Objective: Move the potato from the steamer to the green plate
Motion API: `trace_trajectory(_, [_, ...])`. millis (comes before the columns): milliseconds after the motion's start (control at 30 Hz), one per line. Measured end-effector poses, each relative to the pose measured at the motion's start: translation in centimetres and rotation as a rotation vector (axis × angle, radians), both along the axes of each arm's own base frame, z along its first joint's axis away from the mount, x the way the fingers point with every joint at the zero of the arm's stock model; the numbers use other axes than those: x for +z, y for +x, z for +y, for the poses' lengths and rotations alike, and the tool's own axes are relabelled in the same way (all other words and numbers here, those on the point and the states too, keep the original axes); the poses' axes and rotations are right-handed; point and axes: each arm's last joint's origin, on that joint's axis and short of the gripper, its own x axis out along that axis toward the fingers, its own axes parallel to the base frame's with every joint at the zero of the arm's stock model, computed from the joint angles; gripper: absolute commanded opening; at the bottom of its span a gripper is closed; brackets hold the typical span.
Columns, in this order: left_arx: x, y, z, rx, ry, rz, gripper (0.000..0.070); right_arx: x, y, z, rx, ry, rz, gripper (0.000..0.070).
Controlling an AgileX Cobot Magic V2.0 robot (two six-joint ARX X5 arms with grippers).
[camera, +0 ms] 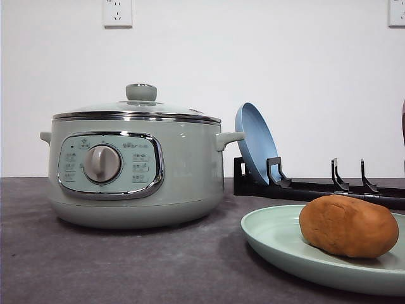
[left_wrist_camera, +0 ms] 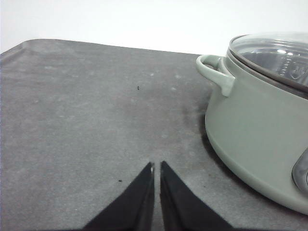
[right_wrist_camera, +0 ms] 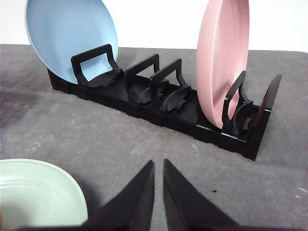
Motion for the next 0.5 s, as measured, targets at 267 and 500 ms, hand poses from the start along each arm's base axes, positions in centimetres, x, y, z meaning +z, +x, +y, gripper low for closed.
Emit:
trace_trajectory(267, [0.00, 0.00, 0.00, 0.000, 0.000, 0.000, 0.0017, 0.00, 0.00, 0.00, 0.000, 0.000, 0.000, 0.0021])
trace_trajectory(500, [0.00, 0.00, 0.00, 0.000, 0.000, 0.000, 0.0017, 0.00, 0.00, 0.00, 0.000, 0.000, 0.000, 0.0021])
